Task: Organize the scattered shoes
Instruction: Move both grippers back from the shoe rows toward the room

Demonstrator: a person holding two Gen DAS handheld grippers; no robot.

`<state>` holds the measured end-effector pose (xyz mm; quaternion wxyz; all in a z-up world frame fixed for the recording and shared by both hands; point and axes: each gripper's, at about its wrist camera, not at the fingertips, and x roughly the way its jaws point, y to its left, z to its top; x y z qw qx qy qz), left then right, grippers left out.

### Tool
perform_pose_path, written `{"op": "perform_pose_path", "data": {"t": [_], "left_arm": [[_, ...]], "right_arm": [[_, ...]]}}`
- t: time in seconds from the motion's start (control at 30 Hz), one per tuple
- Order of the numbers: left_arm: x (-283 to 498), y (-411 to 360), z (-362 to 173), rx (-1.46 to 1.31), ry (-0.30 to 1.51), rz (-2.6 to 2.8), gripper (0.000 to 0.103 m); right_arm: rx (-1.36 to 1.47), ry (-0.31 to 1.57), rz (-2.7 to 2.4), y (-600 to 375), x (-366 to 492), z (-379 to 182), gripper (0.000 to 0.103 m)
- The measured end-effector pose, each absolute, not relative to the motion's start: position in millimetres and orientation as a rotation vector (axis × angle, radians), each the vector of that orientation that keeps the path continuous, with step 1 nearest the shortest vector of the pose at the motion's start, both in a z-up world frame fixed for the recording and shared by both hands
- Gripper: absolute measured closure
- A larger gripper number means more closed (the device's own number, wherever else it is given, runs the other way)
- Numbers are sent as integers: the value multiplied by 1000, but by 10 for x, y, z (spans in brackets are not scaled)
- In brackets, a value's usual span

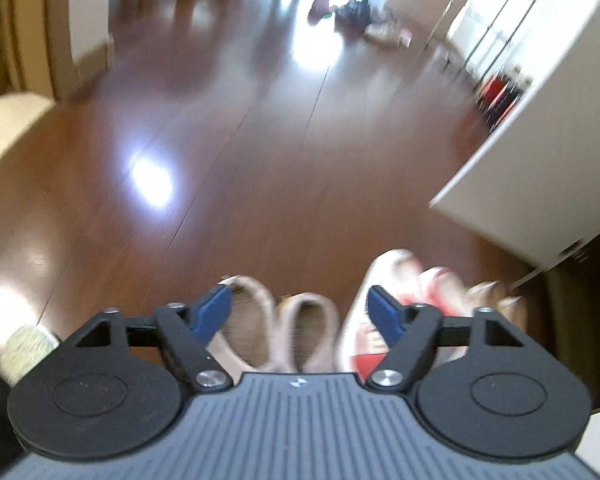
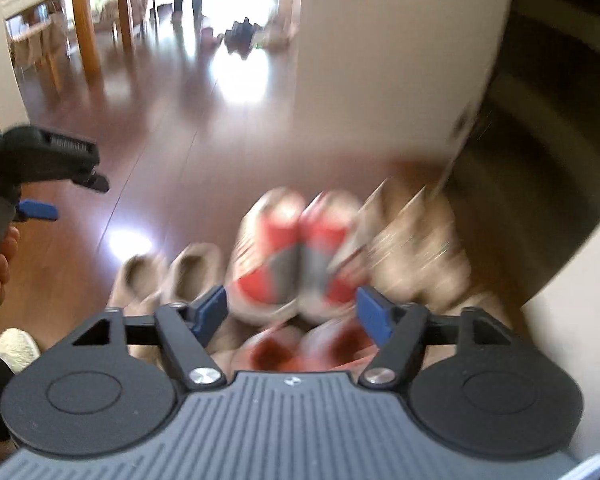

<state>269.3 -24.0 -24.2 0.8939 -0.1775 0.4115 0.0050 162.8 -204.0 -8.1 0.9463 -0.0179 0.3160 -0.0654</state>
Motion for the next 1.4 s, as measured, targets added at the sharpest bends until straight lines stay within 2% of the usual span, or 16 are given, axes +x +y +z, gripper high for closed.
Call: {"op": "perform_pose_path", "data": {"t": [0.03,0.07,0.1,0.27,0.33,0.43,0.63,0.8,1.13,1.4], "left_arm": [[2482,-262,-40,-355,838,-9,15],[2348,-263,86,-348,828,-18,4],[2015,-293,312,-331,802,-39,0],[1169,-412,461,-293,746,-109,1],[916,-606,260,-242,761,-122,1],[587,-877,192,-109,750,-120,1],[180,-1431,-71,184,815,-115,1],[-17,-1572,-320,149,884,-208,1],[-558,-1894,-480,227,918,-318,1],[-603,-1820,-403,194,930,-282,1]], "right_arm": [[-57,609,-149,-2121,1431,132,13],[-64,568,-163,-2227,1147,406,12],[-54,546,-162,-2321,929,606,11],[-2,527,-116,-2560,228,1054,6],[-2,526,-104,-2597,4,1087,3],[15,541,-101,-2637,-288,1001,2],[90,581,-105,-2840,-507,427,2],[148,659,-181,-3003,-586,60,2],[181,670,-236,-3152,-1039,-125,1],[197,661,-233,-3197,-1114,-153,1]]}}
